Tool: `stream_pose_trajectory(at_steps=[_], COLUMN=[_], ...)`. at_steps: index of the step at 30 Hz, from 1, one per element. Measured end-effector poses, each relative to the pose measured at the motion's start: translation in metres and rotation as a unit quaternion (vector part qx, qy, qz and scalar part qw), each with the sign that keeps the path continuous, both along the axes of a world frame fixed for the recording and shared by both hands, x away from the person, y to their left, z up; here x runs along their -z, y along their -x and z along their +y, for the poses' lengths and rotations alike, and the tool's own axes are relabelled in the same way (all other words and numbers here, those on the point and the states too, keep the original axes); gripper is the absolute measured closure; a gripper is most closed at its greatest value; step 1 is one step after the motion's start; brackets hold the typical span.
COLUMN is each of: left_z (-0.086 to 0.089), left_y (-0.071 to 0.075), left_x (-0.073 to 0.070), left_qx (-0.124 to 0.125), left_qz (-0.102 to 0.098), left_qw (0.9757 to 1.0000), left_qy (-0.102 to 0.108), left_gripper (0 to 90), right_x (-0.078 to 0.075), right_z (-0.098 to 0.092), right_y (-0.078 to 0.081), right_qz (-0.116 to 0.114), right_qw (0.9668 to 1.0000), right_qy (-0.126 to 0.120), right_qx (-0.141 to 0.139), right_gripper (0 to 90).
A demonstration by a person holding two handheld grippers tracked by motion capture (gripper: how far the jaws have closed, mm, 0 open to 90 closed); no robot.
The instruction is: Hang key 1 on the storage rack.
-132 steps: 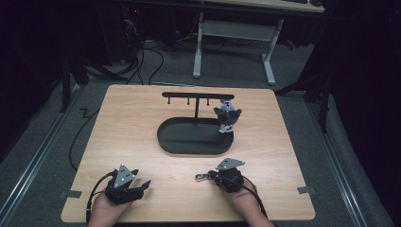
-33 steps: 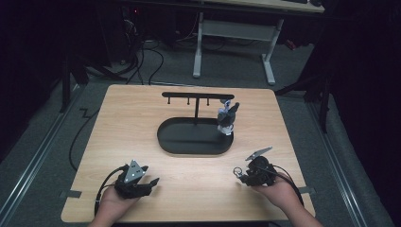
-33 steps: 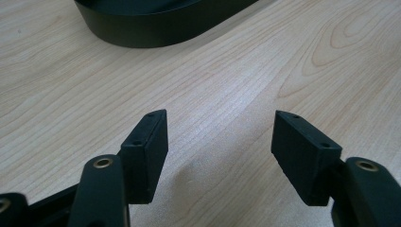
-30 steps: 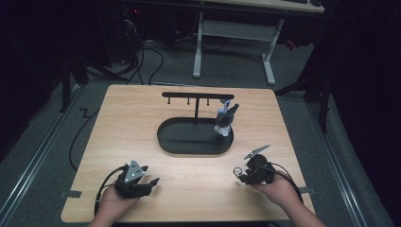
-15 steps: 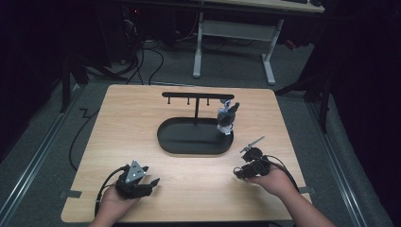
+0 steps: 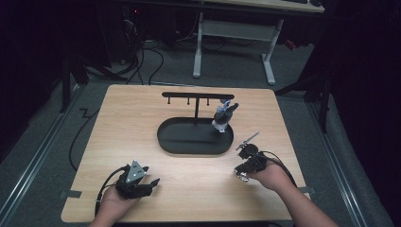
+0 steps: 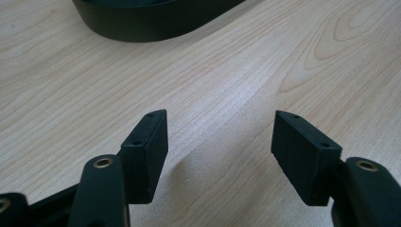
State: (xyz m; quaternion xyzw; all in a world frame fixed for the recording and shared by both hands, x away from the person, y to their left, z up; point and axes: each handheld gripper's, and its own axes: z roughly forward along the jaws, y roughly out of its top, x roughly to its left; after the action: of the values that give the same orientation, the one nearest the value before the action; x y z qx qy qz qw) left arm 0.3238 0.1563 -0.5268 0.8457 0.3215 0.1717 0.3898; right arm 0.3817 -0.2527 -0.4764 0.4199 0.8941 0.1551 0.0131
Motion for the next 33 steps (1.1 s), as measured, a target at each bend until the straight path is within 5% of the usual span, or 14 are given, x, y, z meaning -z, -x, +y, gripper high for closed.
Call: stream_pose_trajectory(at_steps=[11, 23, 33], left_z=[-0.002, -0.004, -0.004], left_y=[0.000, 0.000, 0.000], left_x=[0.000, 0.001, 0.001], left_qx=[0.004, 0.007, 0.008], left_qz=[0.001, 0.001, 0.002], left_qw=[1.0000, 1.0000, 0.9999], left_qy=[-0.003, -0.007, -0.007], left_gripper=[37.8, 37.7, 37.7], right_x=[-0.006, -0.003, 0.003], right_z=[-0.009, -0.021, -0.027], right_y=[0.021, 0.044, 0.048], right_qz=[-0.029, -0.025, -0.012], right_qw=[0.9996, 0.9995, 0.9997], right_qy=[-0.003, -0.004, 0.002], right_qx=[0.005, 0.021, 0.020], right_gripper=[88.0, 88.2, 88.1])
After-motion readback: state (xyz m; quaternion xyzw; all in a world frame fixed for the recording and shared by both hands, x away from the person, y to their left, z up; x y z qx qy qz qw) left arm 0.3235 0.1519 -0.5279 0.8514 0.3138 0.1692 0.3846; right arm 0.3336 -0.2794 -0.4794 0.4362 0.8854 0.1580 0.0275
